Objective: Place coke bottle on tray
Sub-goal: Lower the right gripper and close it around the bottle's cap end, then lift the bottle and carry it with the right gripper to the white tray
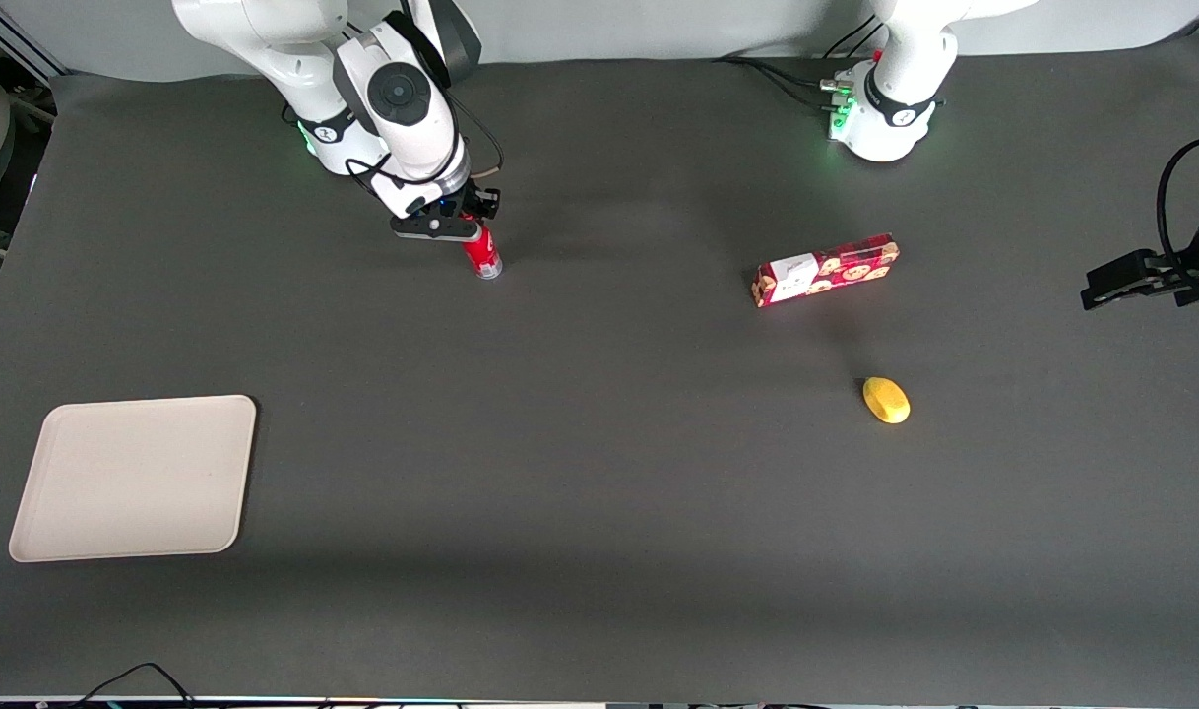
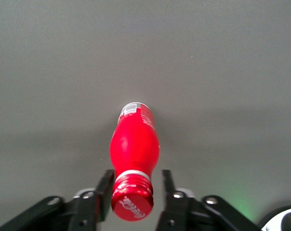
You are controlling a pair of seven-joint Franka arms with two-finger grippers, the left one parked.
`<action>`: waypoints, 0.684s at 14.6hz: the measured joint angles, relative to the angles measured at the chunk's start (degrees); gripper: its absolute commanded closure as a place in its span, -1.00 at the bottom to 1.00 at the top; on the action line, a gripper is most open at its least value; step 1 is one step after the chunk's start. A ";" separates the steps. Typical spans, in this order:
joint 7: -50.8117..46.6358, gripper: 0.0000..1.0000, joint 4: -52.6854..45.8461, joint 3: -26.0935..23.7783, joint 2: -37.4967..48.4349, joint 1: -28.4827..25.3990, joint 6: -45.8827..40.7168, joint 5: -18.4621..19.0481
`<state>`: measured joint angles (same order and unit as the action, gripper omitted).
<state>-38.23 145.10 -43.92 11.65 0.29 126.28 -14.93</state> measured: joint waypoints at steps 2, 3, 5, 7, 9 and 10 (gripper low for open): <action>0.00 1.00 -0.08 -0.01 -0.01 -0.01 0.34 -0.48; -0.01 1.00 -0.07 0.01 -0.02 -0.01 0.36 -0.51; -0.01 1.00 -0.07 0.01 -0.02 -0.01 0.37 -0.54; -0.08 1.00 -0.07 0.05 -0.01 -0.01 0.48 -0.56; -0.36 1.00 -0.31 0.36 0.02 -0.01 1.14 -0.58; -0.39 1.00 -0.82 0.89 0.13 -0.02 1.38 -0.58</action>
<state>-38.62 144.28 -43.03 11.78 0.27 127.66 -15.52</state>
